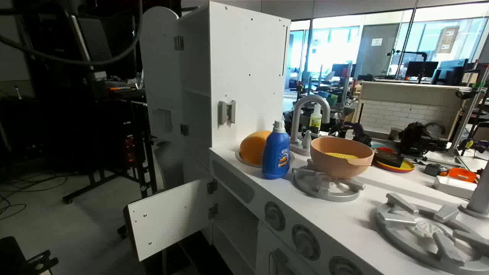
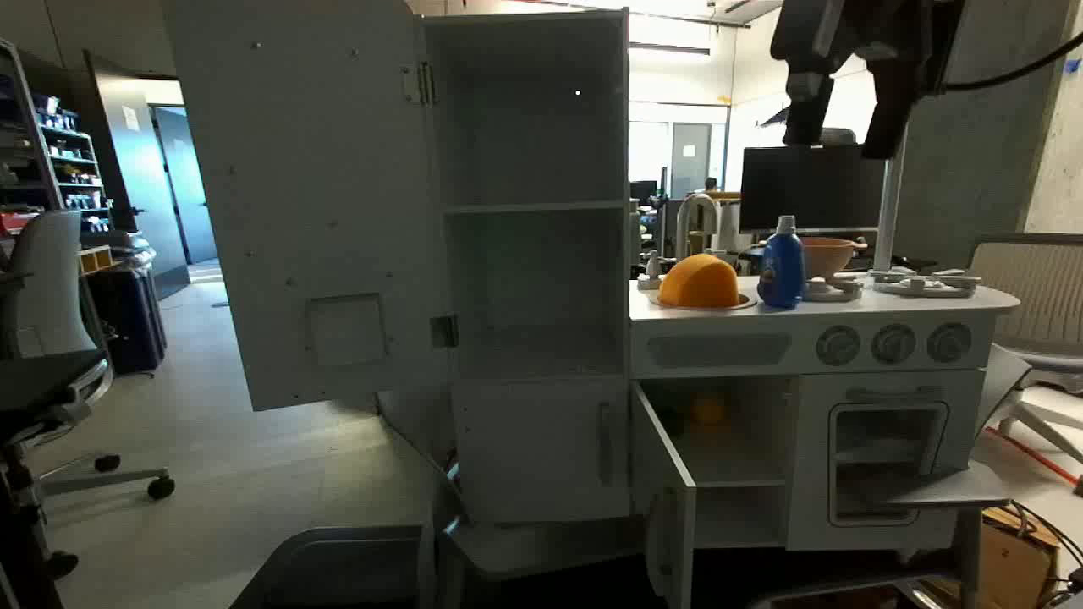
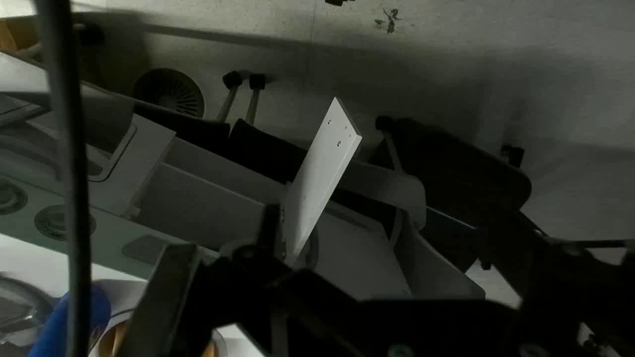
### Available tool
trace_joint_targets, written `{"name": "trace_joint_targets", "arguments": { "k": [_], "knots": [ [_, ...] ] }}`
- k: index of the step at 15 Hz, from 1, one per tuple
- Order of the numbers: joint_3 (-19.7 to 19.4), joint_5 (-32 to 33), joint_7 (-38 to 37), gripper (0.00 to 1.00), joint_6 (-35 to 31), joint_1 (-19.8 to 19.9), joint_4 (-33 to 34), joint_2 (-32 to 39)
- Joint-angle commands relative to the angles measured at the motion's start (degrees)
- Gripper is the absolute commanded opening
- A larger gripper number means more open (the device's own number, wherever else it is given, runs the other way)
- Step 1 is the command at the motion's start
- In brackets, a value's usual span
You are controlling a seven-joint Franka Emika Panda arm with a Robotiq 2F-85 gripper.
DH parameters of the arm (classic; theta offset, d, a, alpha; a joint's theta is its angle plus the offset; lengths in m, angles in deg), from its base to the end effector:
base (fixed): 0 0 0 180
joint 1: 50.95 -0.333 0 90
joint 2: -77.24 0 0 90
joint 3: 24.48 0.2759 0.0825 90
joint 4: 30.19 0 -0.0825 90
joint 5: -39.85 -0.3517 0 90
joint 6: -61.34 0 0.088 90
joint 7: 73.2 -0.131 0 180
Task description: Put the blue and yellow objects into the bottom cabinet.
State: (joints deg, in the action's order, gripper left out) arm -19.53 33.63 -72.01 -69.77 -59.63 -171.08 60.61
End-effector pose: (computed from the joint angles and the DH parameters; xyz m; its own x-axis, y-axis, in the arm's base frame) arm 0.4271 0.1075 0.3712 0.9758 0.1839 0.1181 0.1921 -0.9794 -0.0625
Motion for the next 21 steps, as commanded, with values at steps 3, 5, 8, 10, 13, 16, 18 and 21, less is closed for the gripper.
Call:
{"name": "trace_joint_targets", "arguments": {
  "k": [3,5,8,10,13,16,18,21],
  "knots": [
    [0.3,-0.1,0.1,1.00,0.1,0.3,0.3,0.0],
    [0.3,-0.1,0.1,1.00,0.1,0.3,0.3,0.0],
    [-0.5,0.9,-0.4,1.00,-0.2,1.8,1.2,0.5],
    [-1.9,1.7,-0.3,1.00,-0.5,3.8,1.9,0.5],
    [-4.0,3.4,0.2,1.00,-1.9,7.0,3.5,1.8],
    [-6.4,3.9,0.6,1.00,-4.0,9.5,8.5,7.3],
    [-7.6,3.2,1.1,1.00,-6.5,10.3,12.9,12.3],
    [-8.4,3.3,1.4,1.00,-10.1,11.2,19.5,19.8]
  ]
}}
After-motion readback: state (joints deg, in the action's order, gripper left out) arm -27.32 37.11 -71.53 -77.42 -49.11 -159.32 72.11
